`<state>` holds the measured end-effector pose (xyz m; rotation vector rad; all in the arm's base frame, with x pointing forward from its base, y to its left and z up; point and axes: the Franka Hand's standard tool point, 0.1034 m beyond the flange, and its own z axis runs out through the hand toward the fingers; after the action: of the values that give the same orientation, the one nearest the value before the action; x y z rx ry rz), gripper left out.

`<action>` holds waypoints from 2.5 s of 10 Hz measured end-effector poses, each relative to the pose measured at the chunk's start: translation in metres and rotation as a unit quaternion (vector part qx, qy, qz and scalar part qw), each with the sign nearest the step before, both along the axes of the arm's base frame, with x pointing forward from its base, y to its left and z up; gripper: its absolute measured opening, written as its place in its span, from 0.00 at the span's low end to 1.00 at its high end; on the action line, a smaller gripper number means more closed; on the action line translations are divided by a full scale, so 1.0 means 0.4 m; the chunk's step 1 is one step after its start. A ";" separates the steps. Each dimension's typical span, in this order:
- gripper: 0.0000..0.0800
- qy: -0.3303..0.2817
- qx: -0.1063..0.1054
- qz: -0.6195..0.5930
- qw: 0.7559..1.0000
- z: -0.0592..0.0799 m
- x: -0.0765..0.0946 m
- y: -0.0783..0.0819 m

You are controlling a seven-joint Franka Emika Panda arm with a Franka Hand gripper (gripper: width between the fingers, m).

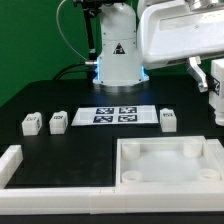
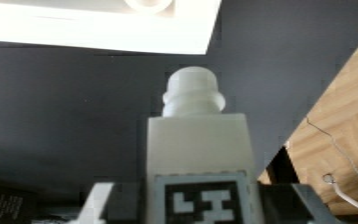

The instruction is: Assemble one leg

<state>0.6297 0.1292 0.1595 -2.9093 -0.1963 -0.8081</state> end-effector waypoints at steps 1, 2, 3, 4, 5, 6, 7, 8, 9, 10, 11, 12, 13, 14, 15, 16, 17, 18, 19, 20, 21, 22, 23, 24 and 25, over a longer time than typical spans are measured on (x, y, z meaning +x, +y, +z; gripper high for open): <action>0.36 -0.015 0.000 -0.001 1.000 -0.036 -0.014 0.001; 0.36 -0.016 -0.002 -0.003 1.000 -0.069 -0.017 -0.006; 0.36 -0.016 -0.005 -0.004 1.000 -0.093 -0.009 -0.015; 0.36 -0.018 -0.005 -0.004 1.000 -0.103 0.008 -0.013; 0.36 -0.020 -0.008 -0.001 1.000 -0.110 0.019 -0.017; 0.36 -0.018 -0.012 -0.001 1.000 -0.125 0.027 -0.034; 0.36 -0.014 -0.012 -0.003 1.000 -0.146 0.026 -0.042; 0.36 -0.010 -0.013 -0.004 1.000 -0.172 0.018 -0.043; 0.36 -0.009 -0.013 -0.004 1.000 -0.183 0.015 -0.046; 0.36 -0.007 -0.014 -0.004 1.000 -0.189 0.012 -0.050; 0.36 -0.006 -0.014 -0.004 1.000 -0.198 0.009 -0.049; 0.36 -0.009 -0.014 -0.003 1.000 -0.198 0.008 -0.045; 0.36 -0.009 -0.014 -0.002 1.000 -0.198 0.007 -0.040; 0.36 -0.008 -0.014 0.001 1.000 -0.199 0.004 -0.032; 0.36 -0.008 -0.014 0.001 1.000 -0.200 0.003 -0.031; 0.36 -0.007 -0.014 0.001 1.000 -0.202 0.001 -0.032; 0.36 -0.006 -0.014 0.001 1.000 -0.205 -0.002 -0.032; 0.36 -0.006 -0.014 0.001 1.000 -0.210 -0.004 -0.034; 0.36 -0.005 -0.015 0.001 1.000 -0.218 -0.007 -0.034; 0.36 -0.004 -0.015 0.000 1.000 -0.225 -0.009 -0.035; 0.36 -0.006 -0.015 0.000 1.000 -0.228 -0.009 -0.035; 0.36 -0.013 -0.014 -0.001 1.000 -0.229 -0.007 -0.034; 0.36 -0.015 -0.014 -0.003 1.000 -0.229 -0.007 -0.034; 0.37 -0.015 -0.014 -0.004 1.000 -0.229 -0.006 -0.035; 0.37 -0.014 -0.014 -0.003 1.000 -0.229 -0.007 -0.035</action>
Offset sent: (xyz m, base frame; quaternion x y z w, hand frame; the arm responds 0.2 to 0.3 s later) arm 0.0401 -0.0204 -0.0193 -0.0741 0.0414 -0.0492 0.9952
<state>0.6271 0.1152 0.0678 -2.9271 -0.2019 -0.8552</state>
